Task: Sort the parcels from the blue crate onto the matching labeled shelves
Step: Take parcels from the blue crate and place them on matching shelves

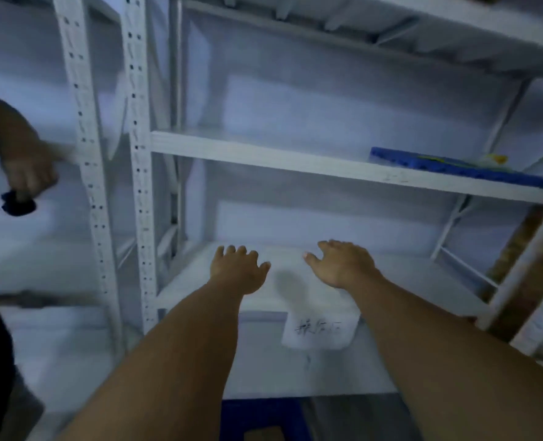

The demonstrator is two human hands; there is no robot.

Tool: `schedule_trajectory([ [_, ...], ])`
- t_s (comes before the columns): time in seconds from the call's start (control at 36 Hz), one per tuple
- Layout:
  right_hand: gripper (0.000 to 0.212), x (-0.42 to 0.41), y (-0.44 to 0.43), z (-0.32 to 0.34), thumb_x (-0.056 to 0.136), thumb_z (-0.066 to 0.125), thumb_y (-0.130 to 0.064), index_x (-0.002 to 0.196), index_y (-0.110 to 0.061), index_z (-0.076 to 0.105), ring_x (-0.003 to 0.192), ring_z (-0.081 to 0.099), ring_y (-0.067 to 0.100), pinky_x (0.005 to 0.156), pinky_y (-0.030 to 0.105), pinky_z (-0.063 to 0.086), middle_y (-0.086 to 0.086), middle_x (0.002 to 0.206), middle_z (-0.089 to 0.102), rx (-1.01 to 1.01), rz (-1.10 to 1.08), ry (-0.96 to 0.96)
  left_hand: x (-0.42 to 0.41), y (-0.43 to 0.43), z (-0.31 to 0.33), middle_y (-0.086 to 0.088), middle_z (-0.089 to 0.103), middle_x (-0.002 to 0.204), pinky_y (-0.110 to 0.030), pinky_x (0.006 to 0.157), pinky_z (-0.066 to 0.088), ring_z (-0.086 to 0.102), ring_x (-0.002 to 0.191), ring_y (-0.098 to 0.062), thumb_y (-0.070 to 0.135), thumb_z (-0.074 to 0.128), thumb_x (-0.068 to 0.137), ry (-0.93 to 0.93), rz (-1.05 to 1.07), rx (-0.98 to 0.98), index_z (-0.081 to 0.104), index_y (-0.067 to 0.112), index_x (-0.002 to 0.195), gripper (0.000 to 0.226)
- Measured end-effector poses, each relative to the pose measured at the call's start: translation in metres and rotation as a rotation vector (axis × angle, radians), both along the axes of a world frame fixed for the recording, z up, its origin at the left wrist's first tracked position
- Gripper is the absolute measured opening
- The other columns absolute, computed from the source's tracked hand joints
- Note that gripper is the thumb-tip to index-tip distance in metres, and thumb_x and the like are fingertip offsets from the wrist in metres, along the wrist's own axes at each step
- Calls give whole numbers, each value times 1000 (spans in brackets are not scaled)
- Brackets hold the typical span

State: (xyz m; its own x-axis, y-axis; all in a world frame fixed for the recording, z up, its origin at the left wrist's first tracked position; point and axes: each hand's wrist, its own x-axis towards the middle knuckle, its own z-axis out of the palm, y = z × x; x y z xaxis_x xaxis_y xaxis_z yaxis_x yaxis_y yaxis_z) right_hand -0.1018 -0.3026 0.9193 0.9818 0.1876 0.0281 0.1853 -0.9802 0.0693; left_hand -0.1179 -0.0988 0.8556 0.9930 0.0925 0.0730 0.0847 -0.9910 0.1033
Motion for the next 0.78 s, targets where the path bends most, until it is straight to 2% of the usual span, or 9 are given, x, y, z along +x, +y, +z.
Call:
schedule_trajectory([
  [0.14,73,39,59,-65,104,21,-66,161,-22,31,152,30,28,123,44,23,4,168,29,-15,117,83,15,52,-66,-9,45,153,-50,122,20,36,145,-32,59,23,104,61,119,-9,49,20,146,62],
  [0.25,72,64,85,-123,104,21,-66,159,-22,36,148,35,29,121,44,26,5,164,35,-26,149,169,22,76,-125,-8,44,154,-50,122,19,36,144,-31,60,22,104,146,141,-20,48,21,147,63],
  [0.39,75,83,104,-202,104,18,-68,161,-22,30,148,35,30,122,46,26,5,165,33,-44,188,321,12,103,-194,-8,33,163,-48,124,17,27,151,-30,58,20,104,284,209,-39,36,22,156,65],
  [0.5,78,95,111,-255,103,17,-69,164,-20,22,150,32,31,122,46,28,7,168,27,-66,207,417,13,121,-249,-8,41,158,-51,122,21,35,146,-32,58,21,102,374,251,-39,43,23,150,64],
  [0.56,78,104,115,-277,103,16,-69,163,-19,24,149,35,32,119,46,32,8,167,29,-78,222,435,17,126,-271,-6,40,159,-51,123,20,34,146,-31,60,21,102,406,266,-51,43,23,151,65],
  [0.61,79,111,117,-300,103,16,-70,162,-19,26,147,36,33,118,46,33,8,167,31,-82,234,466,22,127,-291,-7,40,158,-53,122,21,34,145,-33,64,15,98,456,269,-56,43,24,150,72],
  [0.69,78,119,114,-343,103,18,-70,161,-19,30,144,40,34,116,46,35,9,164,36,-98,256,520,30,124,-336,-9,40,156,-60,115,28,37,140,-39,68,-13,70,571,157,28,43,28,149,104],
  [0.72,78,123,111,-360,103,19,-70,161,-19,31,143,41,35,115,46,35,9,163,36,-103,259,538,33,122,-354,-10,41,154,-60,113,29,39,139,-39,66,-16,67,592,145,28,44,28,148,108],
  [0.78,77,132,104,-394,103,19,-69,161,-20,30,144,41,35,116,46,35,9,164,35,-103,266,596,34,111,-381,-11,47,149,-58,113,32,43,135,-38,66,-10,79,616,186,-39,46,25,145,96],
])
